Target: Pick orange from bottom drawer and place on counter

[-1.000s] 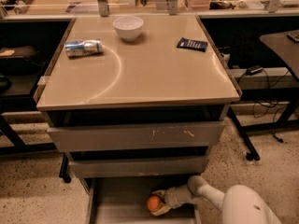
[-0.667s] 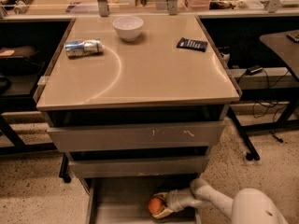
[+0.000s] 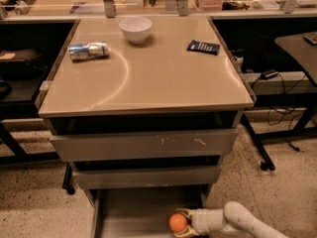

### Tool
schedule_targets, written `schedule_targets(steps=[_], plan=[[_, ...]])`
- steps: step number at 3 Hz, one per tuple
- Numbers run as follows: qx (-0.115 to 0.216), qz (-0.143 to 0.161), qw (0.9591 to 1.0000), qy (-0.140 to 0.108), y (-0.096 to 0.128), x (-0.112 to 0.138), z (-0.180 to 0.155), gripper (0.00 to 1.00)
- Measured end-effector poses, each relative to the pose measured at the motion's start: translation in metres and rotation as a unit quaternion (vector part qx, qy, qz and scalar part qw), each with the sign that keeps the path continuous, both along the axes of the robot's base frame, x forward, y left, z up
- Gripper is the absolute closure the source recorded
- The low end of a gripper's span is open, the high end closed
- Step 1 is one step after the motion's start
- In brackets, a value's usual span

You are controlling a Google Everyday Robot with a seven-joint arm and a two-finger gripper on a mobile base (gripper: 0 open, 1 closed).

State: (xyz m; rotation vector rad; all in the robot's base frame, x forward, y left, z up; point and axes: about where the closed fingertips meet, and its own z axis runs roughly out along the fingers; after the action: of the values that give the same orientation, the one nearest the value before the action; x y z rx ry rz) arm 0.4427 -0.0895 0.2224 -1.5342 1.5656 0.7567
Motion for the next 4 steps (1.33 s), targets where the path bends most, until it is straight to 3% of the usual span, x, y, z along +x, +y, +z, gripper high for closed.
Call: schedule_targets(steps=[1,2,3,4], plan=[[-0.019,-0.015,0.9985,-0.048,-0.037,-0.026,0.06,1.0],[-0.032,-0.005,0.9963,-0.079,-0.063,-0.05,0.136,1.0],[-0.049,0.032,0.9943,-0.089,-0.072,-0.056,0.214,1.0],[-0.068,0.046,0.9912,-0.103,-0.076,-0.058,0.284,1.0]])
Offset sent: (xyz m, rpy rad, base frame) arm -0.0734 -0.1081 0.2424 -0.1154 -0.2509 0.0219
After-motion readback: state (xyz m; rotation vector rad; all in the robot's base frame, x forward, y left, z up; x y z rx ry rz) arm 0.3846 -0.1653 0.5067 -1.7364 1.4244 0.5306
